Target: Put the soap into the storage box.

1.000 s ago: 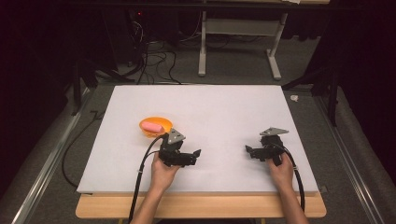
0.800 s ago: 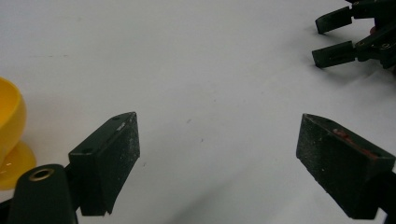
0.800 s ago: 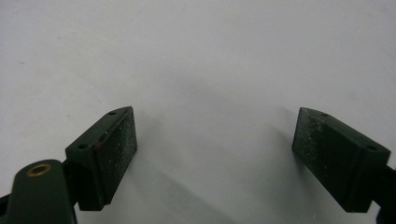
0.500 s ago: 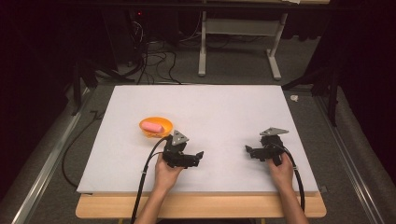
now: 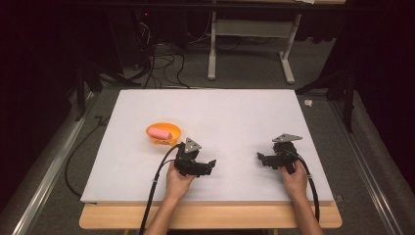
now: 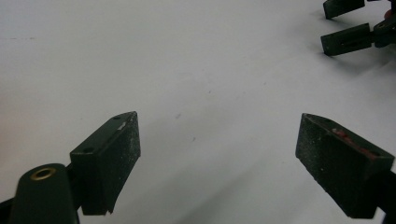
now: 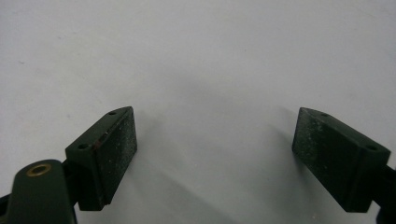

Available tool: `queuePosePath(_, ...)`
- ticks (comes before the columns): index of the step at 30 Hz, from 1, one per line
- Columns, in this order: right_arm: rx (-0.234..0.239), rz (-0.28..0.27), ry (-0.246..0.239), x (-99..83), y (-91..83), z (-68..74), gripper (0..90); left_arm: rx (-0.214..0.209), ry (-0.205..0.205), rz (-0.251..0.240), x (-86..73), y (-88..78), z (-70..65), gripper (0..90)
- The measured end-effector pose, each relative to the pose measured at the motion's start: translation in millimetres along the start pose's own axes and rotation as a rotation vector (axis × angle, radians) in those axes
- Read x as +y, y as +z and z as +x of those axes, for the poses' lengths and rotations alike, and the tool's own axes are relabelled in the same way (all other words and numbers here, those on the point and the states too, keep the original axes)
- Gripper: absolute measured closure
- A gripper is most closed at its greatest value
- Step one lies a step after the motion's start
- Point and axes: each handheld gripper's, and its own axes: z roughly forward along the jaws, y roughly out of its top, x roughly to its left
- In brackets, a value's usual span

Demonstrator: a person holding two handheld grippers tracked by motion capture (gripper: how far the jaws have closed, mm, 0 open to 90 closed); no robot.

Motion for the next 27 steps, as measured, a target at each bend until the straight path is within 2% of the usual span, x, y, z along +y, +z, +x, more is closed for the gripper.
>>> queuePosePath(11, 0.001, 0.000, -0.001, 0.0, 0.0, -0.1, 14.6, 0.001, 0.002, 0.024, -5.3, 12.5, -0.2, 14.6)
queuePosePath(27, 0.000, 0.000, 0.000, 0.0, 0.0, 0.1, 14.6, 0.037, 0.000, 0.050, -11.8, 24.7, 3.8, 14.9)
